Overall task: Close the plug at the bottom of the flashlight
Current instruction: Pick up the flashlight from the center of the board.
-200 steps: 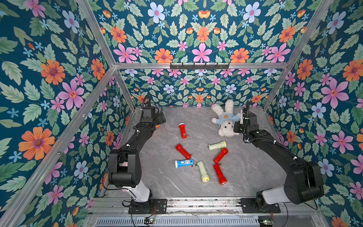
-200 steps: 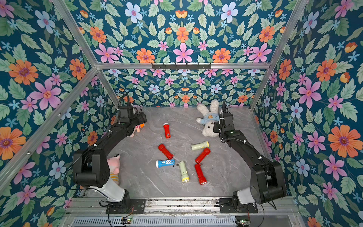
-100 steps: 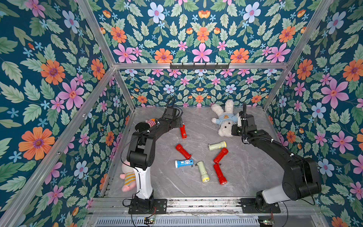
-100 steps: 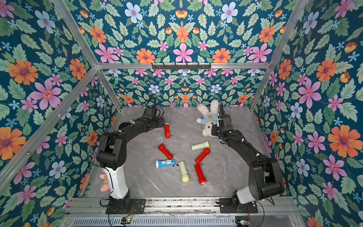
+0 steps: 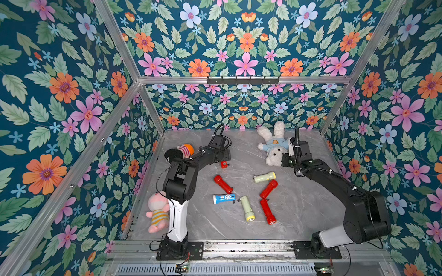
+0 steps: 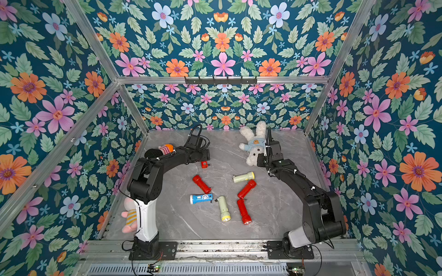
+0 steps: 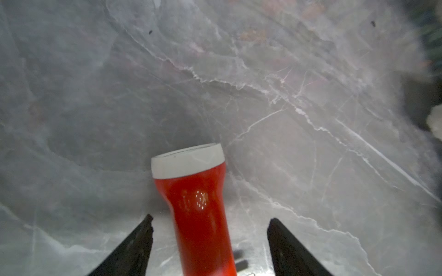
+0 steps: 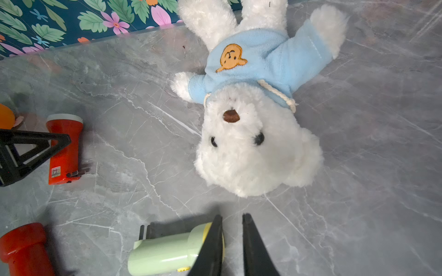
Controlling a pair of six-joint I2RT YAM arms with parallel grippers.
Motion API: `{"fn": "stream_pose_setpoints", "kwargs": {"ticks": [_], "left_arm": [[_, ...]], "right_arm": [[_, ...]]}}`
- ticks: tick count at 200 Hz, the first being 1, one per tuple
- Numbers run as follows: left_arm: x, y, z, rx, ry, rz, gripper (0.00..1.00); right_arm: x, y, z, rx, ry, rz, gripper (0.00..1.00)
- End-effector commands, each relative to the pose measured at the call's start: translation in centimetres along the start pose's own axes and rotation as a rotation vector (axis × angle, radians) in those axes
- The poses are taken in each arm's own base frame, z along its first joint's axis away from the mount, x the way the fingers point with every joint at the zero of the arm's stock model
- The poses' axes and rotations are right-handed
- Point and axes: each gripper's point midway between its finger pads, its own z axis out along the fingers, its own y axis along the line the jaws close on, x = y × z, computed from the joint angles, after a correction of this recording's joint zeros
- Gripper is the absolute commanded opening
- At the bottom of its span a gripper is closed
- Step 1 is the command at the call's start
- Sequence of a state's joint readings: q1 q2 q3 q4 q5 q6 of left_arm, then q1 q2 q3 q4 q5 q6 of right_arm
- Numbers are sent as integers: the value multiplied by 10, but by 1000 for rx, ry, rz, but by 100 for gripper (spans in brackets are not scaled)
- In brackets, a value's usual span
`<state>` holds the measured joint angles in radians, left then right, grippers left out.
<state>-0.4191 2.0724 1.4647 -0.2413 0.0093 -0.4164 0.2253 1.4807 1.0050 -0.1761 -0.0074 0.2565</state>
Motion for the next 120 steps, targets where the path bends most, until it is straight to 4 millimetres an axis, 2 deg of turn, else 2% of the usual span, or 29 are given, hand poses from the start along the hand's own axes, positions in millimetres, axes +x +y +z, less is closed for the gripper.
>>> {"fn": "stream_pose_setpoints", "kwargs": {"ticks": [1,25,56,90,99,120], "left_arm": [[8,4,2,-22,26,-16,74],[13,8,4,-38,34,-22,66],[17,8,10,-36,51,-36,64],[18,7,17,-35,57,-47,54],[18,6,17,-30,59,-49,46],[18,4,18,-21,62,-60,33]], "right_arm": [[-2,2,1,-7,-8,-4,19],[-1,1,2,-5,-6,-4,19],[1,-1,3,2,2,-4,20],[1,-2,3,8,1,-5,20],[1,-2,3,8,1,-5,20],[2,-1,4,6,1,-6,20]]}}
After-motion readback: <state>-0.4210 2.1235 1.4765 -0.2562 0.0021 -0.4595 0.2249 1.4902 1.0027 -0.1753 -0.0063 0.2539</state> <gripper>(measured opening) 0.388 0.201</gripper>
